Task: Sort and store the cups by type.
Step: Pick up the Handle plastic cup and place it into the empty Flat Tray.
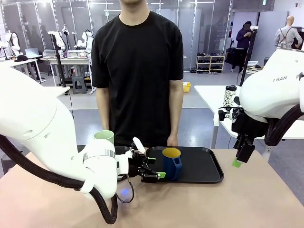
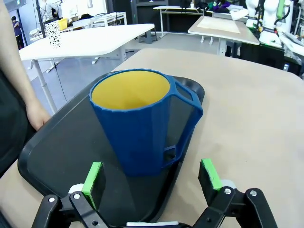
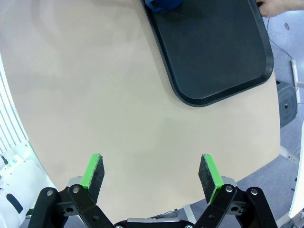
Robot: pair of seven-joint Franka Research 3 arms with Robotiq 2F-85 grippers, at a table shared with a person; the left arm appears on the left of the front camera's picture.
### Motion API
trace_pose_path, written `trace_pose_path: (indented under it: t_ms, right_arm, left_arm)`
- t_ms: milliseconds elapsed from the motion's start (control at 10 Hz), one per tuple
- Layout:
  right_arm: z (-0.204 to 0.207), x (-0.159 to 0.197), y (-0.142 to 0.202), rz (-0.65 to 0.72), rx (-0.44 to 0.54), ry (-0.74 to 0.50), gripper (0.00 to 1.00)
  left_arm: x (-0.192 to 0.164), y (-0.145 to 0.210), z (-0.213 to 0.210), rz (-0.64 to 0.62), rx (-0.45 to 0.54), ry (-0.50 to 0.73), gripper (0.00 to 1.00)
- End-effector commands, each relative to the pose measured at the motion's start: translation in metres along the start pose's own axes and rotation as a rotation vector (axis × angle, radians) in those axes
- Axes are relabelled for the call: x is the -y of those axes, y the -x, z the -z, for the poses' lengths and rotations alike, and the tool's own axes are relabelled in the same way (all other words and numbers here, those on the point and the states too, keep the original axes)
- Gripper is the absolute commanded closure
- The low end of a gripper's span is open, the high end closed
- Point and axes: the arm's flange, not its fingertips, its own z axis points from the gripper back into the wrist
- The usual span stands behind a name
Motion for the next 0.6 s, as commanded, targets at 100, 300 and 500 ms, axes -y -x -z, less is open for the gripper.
trace_pose_path:
  t_ms: [100,300,500]
  right_arm:
    - [-0.0015,-0.0001,-0.0002,0.007,0.001,-0.001,0.0]
    - [-0.0015,-0.0001,-0.0002,0.007,0.001,-0.001,0.0]
    - [-0.0015,-0.0001,-0.0002,0.007,0.001,-0.001,0.0]
  left_arm:
    - [-0.0003,0.0019,0.0019,0.02,0.005,0.004,0.0]
    - [-0.0003,0.0019,0.0019,0.02,0.005,0.004,0.0]
    - [-0.0003,0.0019,0.0019,0.02,0.005,0.004,0.0]
